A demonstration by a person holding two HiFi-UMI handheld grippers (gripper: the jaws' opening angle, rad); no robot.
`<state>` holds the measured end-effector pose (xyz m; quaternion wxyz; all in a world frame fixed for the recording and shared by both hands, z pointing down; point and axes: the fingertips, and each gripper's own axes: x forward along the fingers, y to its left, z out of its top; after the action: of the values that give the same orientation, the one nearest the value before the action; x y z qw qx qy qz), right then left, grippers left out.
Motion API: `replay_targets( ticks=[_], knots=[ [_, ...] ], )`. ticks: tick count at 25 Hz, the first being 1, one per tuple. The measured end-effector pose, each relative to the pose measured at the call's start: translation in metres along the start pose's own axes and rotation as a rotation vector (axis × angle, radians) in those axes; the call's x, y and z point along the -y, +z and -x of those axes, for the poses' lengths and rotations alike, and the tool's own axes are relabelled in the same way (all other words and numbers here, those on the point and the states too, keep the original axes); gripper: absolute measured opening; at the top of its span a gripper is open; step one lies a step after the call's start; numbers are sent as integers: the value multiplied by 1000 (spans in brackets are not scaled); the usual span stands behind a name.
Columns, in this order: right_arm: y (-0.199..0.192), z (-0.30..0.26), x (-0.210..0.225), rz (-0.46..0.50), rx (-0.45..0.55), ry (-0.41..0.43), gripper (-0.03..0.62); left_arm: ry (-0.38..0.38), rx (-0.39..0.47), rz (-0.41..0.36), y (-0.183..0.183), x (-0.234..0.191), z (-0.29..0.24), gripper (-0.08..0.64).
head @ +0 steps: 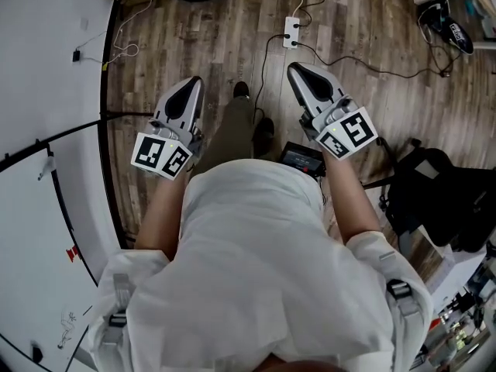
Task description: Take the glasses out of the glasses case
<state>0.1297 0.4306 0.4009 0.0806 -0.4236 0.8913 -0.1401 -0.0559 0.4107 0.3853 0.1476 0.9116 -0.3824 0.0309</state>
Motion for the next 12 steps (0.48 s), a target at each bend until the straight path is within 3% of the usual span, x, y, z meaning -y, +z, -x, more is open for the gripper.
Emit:
replay_targets(
  ticks=[7,12],
  knots=[
    [15,-48,32,34,-24,-4,26,10,65,23,19,-53,-38,14],
    [27,-104,72,62,-85,-33,26,-72,115,78,36,-100,-86,14]
  ],
)
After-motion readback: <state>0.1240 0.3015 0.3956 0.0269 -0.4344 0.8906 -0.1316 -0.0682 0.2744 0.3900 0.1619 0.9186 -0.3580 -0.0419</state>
